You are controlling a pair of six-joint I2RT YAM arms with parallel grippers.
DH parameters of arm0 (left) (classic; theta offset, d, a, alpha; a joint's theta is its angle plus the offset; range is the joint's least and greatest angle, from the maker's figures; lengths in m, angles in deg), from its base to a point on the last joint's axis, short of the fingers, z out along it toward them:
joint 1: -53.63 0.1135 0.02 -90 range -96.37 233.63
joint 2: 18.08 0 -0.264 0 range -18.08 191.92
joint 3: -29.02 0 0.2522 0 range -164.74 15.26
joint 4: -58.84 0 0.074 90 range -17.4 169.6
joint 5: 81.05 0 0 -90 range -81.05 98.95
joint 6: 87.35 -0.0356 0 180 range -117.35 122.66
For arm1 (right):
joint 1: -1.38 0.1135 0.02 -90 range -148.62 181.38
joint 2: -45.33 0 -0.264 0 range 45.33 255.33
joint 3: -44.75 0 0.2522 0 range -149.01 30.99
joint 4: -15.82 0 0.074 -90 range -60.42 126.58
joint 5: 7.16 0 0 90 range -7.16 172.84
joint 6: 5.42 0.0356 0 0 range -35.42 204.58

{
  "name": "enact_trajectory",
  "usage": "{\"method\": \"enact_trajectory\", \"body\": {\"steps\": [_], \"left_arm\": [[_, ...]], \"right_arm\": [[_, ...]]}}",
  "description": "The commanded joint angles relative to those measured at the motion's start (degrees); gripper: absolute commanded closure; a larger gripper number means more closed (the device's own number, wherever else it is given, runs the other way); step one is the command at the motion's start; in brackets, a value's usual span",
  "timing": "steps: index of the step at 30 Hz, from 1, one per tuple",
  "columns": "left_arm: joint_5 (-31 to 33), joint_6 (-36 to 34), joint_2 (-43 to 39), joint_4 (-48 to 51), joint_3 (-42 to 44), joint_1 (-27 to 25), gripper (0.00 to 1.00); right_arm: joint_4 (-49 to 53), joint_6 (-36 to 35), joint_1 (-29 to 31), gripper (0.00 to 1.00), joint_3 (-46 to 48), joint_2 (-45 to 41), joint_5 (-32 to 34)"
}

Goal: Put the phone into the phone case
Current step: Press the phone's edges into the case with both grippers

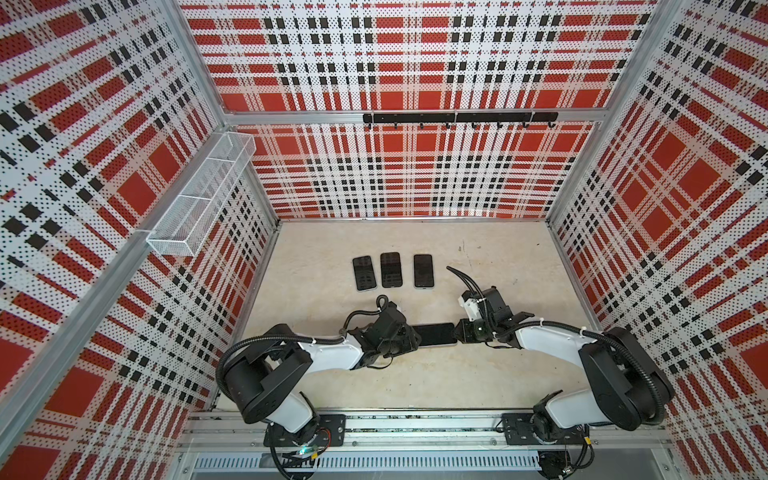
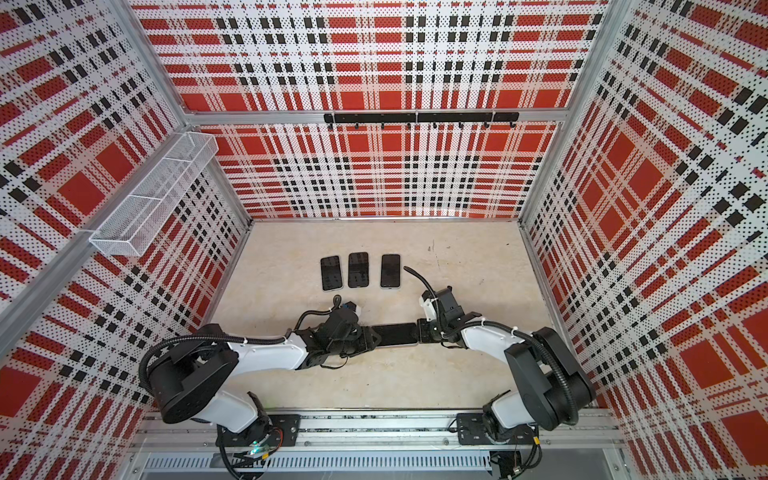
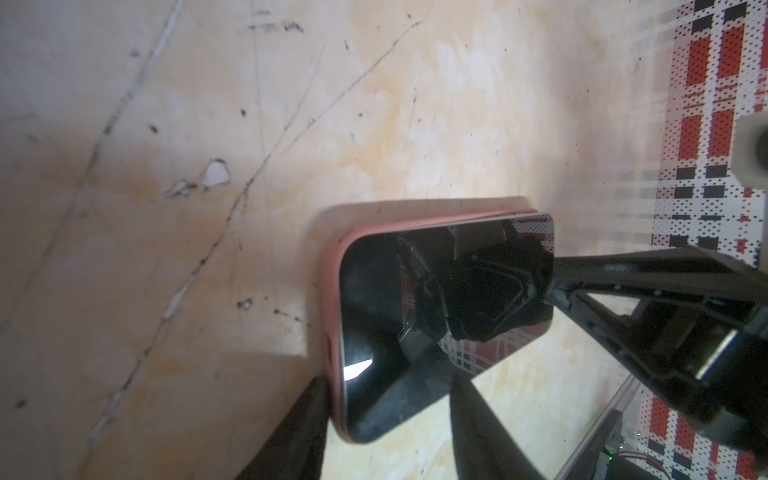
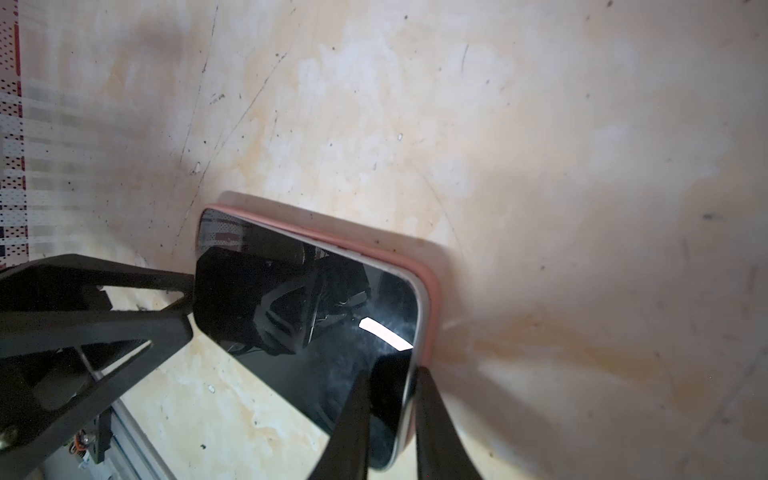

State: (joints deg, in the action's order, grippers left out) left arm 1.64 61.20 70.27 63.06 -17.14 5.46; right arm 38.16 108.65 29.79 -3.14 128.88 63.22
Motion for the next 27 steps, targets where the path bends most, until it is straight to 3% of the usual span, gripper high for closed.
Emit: {"method": "enact_trajectory", "body": {"steps": [1, 4, 12, 18, 27], "left_arm": [[-3.74, 0.51, 2.12, -3.04, 0.38, -0.40, 0.53], [-3.94, 0.58, 2.08, -2.84, 0.76, -0.13, 0.59], [-2.39, -0.96, 1.30, 1.83, 0.32, 0.15, 0.70], [1.86, -5.56, 1.98, 13.61, -3.88, -0.35, 0.71], [10.28, -10.73, 5.76, 30.60, -11.19, -2.55, 0.77]], "right_arm": [[-3.84, 0.22, 2.88, 0.80, 0.41, 2.84, -2.08], [-5.03, 0.85, 3.10, 0.80, 1.30, 3.49, -1.01], [-5.15, 0.89, 4.60, 0.65, 1.75, 2.96, 1.22], [-3.49, 0.45, 5.77, 0.55, 1.37, 2.33, 3.83], [-2.22, 0.62, 5.80, 0.51, 2.14, -0.13, 5.14]]}}
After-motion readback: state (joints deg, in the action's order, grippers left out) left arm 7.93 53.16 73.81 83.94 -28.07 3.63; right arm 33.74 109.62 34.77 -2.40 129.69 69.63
